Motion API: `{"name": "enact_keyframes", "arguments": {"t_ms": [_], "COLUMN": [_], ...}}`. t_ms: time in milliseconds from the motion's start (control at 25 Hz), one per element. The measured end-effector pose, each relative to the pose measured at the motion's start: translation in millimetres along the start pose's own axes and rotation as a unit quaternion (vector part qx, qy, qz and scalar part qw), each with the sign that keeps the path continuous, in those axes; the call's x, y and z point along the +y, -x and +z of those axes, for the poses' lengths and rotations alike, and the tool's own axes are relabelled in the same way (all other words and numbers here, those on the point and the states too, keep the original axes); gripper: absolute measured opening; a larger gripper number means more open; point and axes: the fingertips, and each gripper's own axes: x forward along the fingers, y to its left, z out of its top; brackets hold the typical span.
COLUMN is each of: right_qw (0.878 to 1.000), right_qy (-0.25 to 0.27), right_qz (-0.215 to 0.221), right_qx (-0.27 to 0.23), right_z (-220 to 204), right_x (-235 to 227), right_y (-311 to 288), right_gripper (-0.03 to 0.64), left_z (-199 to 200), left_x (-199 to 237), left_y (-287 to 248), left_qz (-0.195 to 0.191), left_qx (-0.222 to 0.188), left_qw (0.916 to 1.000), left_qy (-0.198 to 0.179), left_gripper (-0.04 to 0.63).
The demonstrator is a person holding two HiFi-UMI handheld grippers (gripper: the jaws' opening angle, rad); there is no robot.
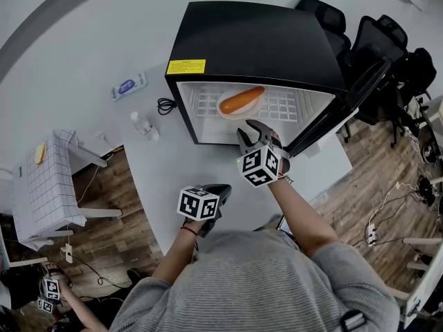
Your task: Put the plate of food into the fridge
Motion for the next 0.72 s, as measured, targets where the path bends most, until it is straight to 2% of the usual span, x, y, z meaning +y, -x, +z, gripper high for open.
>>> {"name": "enact_keyframes", "arguments": {"t_ms": [240,400,480,600,720], "right_qw": [0.999,0.998,0.997,0.996,0.991], "right_qy": [-0.038,-0.057,-0.068,-0.087,-0.126], "right_qz": [0.007,0.006,0.011,0.02,0.034], "right_qx": [-0.001,-0.012,-0.02,-0.027,-0.037], "right_z": [-5.7,-4.2,-2.3,-2.5,-1.5], "right_x": [0.5,-1.3,-0.8,1.0,1.5], "right_y": [10.3,19.9,24.5,29.1,34.5], "right_gripper": [0.116,0.032,0.014,0.014,0.012], "left_z": [-1.5,-2.2,-2.6,-4.2,-4.9], "left_x": [-4.6,-7.9,-9.3,-11.6,-13.4], "left_y": [-1.5,-1.4,-1.2,-1.5,-1.6], "left_qz": [-0.001,-0.001,-0.001,-0.001,-0.001], "left_qx": [0.004,0.006,0.007,0.009,0.01], "left_qw": [1.0,1.0,0.9999,0.9999,0.9999], "left_qy": [-0.005,-0.008,-0.009,-0.012,-0.014], "left_gripper": [0.011,0.011,0.011,0.011,0.011]}}
